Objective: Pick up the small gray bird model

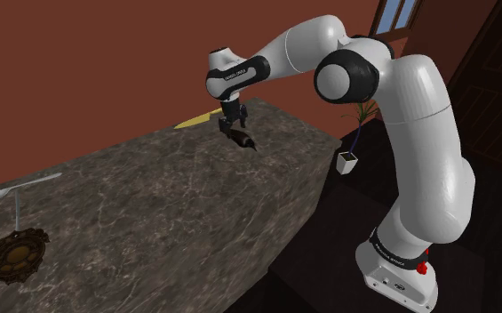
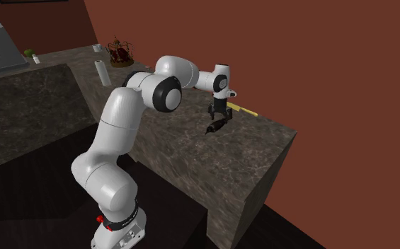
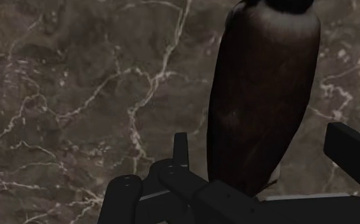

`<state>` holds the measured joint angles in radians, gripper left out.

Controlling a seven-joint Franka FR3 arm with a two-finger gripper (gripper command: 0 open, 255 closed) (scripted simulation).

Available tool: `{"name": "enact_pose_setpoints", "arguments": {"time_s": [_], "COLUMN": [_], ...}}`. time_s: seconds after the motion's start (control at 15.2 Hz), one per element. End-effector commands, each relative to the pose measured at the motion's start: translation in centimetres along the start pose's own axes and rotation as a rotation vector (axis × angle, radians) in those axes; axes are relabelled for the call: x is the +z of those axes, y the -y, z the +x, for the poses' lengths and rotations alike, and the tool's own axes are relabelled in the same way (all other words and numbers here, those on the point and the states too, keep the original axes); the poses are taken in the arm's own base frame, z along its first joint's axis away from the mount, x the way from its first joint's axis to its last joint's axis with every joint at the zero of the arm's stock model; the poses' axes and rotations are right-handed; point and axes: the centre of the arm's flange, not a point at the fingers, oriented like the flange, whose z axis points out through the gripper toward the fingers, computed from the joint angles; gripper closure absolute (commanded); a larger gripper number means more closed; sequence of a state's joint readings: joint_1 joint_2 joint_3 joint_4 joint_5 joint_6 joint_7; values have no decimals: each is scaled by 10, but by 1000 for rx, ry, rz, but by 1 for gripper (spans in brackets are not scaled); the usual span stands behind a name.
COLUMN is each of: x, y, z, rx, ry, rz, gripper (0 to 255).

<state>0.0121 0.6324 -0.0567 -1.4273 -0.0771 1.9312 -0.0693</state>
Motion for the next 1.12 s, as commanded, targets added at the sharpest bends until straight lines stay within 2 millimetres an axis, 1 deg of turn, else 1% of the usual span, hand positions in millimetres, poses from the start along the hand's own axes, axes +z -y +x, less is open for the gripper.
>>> {"name": "enact_pose_setpoints", "arguments": {"time_s": [0.0,0.2,0.33,0.4,0.99,1.06], "x": [11,30,30,29,30,24], "y": [0,1,1,2,1,1], "z": [2,5,5,5,5,4], "rx": [0,0,0,0,0,0], "ry": [0,0,0,0,0,0], "rz": [0,0,0,0,0,0], "gripper": [0,0,0,255,255,255]}}
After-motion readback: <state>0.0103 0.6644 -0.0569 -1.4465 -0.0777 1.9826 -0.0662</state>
